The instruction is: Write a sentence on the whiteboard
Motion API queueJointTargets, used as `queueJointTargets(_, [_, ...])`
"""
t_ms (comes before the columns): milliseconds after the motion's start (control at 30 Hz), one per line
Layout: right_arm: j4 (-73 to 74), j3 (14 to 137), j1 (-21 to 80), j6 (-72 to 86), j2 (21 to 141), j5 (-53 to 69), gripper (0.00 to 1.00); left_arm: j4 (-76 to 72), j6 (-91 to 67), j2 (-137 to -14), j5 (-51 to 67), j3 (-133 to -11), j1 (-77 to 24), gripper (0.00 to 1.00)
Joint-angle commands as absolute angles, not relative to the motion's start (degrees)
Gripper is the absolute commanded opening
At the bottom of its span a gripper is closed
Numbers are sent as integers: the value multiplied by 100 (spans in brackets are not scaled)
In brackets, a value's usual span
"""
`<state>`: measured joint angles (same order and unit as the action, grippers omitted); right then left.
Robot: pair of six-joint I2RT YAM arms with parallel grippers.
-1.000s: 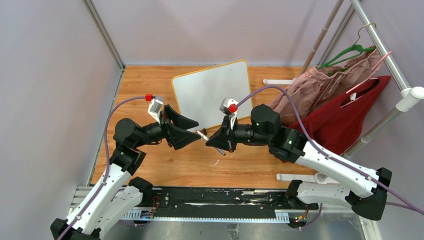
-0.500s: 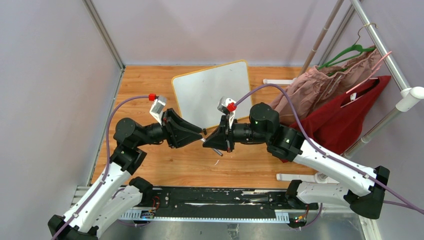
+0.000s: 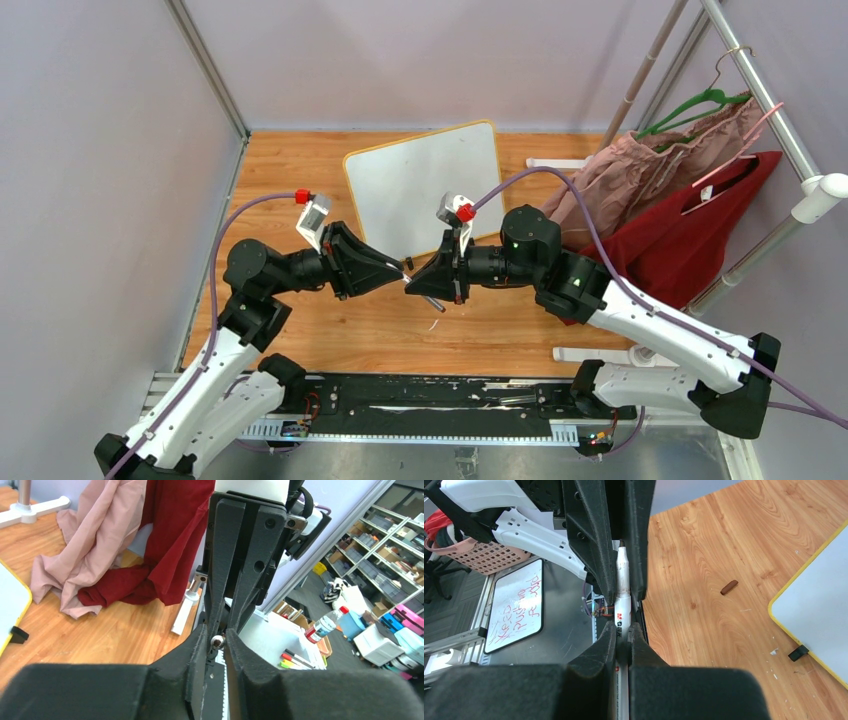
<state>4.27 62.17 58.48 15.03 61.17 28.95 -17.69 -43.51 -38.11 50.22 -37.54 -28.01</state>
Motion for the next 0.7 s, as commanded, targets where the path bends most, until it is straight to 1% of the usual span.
queueJointTargets(0, [246, 6276, 5784, 1568, 5990, 2993, 0, -1890, -4385, -3733, 5159, -3901, -2861, 20])
queueJointTargets(100, [237, 6275, 5783, 1573, 5988, 3022, 0, -1890, -4393, -3724, 5147, -3928, -2865, 13])
queueJointTargets(200, [241, 6267, 5783, 1572, 5970, 3040, 0, -1890, -4408, -3708, 5121, -3951, -2872, 2])
queueJointTargets(233, [245, 6267, 5781, 1573, 5968, 3041, 0, -1890, -4412, -3694, 5102, -3962, -2874, 0])
queueJointTargets(300, [263, 6267, 5783, 1568, 5953, 3048, 0, -1894, -4433, -3655, 4975, -3979, -2874, 0])
queueJointTargets(333, [264, 6269, 5779, 1576, 5937, 3042, 4, -1920, -4467, -3618, 4882, -3971, -2874, 0])
queueJointTargets(400, [256, 6286, 5783, 1583, 5891, 2985, 35, -2103, -4623, -3551, 4595, -3955, -2876, 0])
queueJointTargets(433, [247, 6296, 5781, 1583, 5853, 2931, 47, -2273, -4729, -3526, 4442, -3962, -2879, 0])
queueJointTargets(467, [242, 6324, 5783, 1585, 5815, 2862, 56, -2406, -4832, -3499, 4291, -3970, -2875, 0])
queueJointTargets(533, [214, 6383, 5781, 1582, 5721, 2651, 71, -2574, -4987, -3483, 3977, -4065, -2880, 0])
queueJointTargets(567, [175, 6397, 5787, 1600, 5639, 2447, 74, -2648, -5052, -3488, 3785, -4110, -2875, 0])
queueJointTargets(667, [-278, 6284, 5783, 1762, 5396, 2023, 76, -2919, -5291, -3526, 3330, -4212, -2874, 0])
